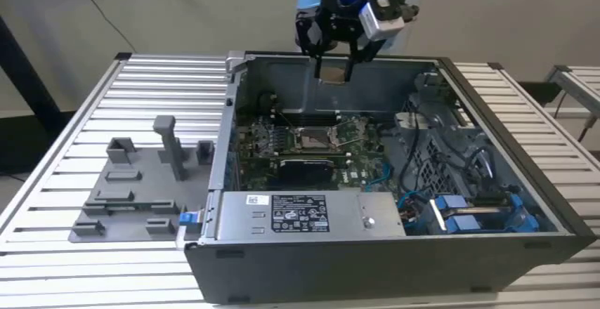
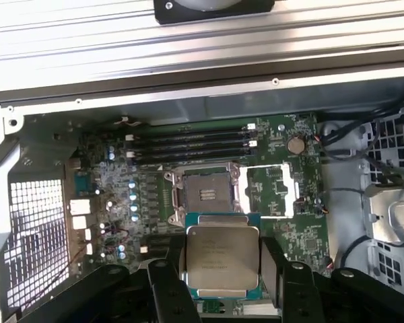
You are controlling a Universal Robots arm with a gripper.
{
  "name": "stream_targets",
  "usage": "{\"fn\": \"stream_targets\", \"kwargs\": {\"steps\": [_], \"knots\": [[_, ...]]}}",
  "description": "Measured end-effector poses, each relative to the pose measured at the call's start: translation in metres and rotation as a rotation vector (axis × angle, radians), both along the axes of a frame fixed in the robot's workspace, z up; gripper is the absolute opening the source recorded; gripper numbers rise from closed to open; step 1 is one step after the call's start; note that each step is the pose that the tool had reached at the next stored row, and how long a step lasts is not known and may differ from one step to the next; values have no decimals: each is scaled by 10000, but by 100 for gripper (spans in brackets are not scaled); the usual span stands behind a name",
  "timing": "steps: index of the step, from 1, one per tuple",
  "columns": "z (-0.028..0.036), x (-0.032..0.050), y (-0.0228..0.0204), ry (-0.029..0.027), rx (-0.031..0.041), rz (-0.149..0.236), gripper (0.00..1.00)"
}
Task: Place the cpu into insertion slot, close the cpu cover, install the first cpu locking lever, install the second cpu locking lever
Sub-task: 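Place the cpu into insertion slot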
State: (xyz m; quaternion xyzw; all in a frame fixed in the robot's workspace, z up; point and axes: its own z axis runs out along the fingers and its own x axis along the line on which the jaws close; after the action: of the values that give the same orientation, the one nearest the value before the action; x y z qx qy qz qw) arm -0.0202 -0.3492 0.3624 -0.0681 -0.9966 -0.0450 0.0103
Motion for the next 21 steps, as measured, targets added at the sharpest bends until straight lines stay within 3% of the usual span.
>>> {"fn": "stream_targets", "kwargs": {"steps": [21], "knots": [[-13,0,0,121,-2,-2113,54]]}}
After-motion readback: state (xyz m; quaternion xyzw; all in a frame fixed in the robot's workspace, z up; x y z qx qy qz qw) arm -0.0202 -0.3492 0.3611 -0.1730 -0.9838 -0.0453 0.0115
